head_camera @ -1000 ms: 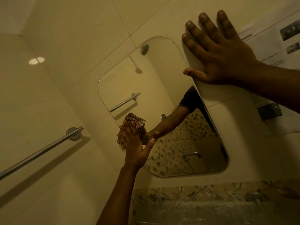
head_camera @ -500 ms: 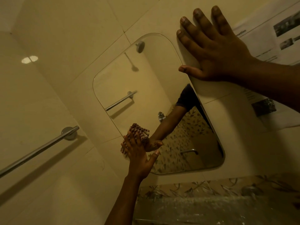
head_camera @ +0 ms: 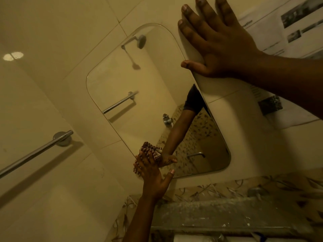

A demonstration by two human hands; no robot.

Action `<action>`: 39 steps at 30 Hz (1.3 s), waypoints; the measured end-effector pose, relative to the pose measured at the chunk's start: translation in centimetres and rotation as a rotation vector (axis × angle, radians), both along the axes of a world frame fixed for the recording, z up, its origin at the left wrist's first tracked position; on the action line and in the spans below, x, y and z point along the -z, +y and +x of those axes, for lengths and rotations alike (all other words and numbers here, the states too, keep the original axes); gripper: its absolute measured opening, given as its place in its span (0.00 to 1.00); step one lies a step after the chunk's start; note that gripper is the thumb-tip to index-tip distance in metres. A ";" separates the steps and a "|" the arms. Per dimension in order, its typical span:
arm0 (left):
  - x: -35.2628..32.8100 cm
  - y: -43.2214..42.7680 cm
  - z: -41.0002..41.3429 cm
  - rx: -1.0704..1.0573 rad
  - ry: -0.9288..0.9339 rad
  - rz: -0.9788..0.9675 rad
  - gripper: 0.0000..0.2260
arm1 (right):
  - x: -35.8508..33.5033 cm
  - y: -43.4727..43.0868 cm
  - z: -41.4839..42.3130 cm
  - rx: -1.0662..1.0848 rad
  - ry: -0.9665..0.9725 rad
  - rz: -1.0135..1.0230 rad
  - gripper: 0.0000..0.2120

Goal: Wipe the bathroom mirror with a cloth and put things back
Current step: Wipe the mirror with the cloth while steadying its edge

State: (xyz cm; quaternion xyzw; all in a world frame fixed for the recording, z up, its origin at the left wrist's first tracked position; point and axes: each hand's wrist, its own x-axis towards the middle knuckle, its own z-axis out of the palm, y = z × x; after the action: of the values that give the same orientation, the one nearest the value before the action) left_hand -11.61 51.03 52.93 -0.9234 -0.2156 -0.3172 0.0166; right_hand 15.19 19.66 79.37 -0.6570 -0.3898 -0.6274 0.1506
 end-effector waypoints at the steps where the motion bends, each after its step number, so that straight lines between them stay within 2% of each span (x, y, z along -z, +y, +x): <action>1: 0.3 0.0 0.0 -0.001 0.002 -0.001 0.50 | 0.0 0.0 0.0 -0.005 0.004 -0.001 0.45; 24: 8.7 -3.5 0.8 0.000 0.126 0.101 0.51 | -0.2 0.0 0.0 0.032 -0.013 0.003 0.45; 29: 10.4 -5.3 1.4 0.045 0.211 0.181 0.49 | -0.3 0.3 0.2 0.034 -0.033 0.013 0.45; 39: 11.0 -9.1 5.4 0.108 0.209 0.299 0.47 | -0.4 0.0 0.3 0.055 -0.038 0.001 0.45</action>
State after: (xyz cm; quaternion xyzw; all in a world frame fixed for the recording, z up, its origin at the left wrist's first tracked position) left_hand -6.26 41.92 41.95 -0.9488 -0.1132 -0.2487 0.1587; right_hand 15.47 19.71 79.73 -0.6555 -0.3740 -0.6438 0.1263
